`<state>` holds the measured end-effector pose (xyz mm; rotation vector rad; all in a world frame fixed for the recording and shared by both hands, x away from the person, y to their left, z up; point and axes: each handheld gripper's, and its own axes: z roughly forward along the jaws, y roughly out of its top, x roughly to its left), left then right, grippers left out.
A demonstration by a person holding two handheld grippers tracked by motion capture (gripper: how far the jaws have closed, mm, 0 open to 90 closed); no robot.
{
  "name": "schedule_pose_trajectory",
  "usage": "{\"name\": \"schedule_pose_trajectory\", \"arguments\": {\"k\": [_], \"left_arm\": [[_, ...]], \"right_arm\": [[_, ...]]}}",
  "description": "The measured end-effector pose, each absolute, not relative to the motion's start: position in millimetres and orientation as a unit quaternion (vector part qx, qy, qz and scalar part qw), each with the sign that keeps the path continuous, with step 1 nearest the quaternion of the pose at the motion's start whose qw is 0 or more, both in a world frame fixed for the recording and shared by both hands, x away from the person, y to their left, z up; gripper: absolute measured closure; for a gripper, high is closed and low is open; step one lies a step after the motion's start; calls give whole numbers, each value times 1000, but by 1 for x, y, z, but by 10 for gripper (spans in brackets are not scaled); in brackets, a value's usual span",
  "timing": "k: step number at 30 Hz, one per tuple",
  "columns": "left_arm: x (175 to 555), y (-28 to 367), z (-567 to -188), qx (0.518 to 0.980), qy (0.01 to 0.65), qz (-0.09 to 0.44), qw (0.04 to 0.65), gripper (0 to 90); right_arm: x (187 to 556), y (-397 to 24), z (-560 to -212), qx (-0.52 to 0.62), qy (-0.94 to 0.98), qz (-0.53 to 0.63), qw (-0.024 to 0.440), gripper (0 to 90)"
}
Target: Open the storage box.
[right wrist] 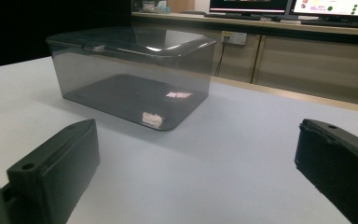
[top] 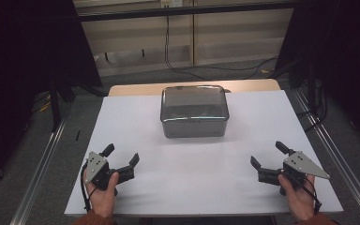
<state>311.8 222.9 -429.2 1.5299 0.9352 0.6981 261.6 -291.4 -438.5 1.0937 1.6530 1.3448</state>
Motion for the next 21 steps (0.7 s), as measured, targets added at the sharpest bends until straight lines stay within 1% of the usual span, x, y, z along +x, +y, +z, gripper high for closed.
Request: {"name": "schedule_pose_trajectory", "arguments": {"k": [11,17,21], "left_arm": [[311,221,-428,656,392,297,572,19],[311,219,-429,661,390,291,571,19],[311,220,-429,659,392,290,572,19]], "right_arm": [[272,-279,-436,409,650,528,362,0],[281,-263,-435,403,656,544,333,0],[287,-254,-434,401,660,544,327,0]]}}
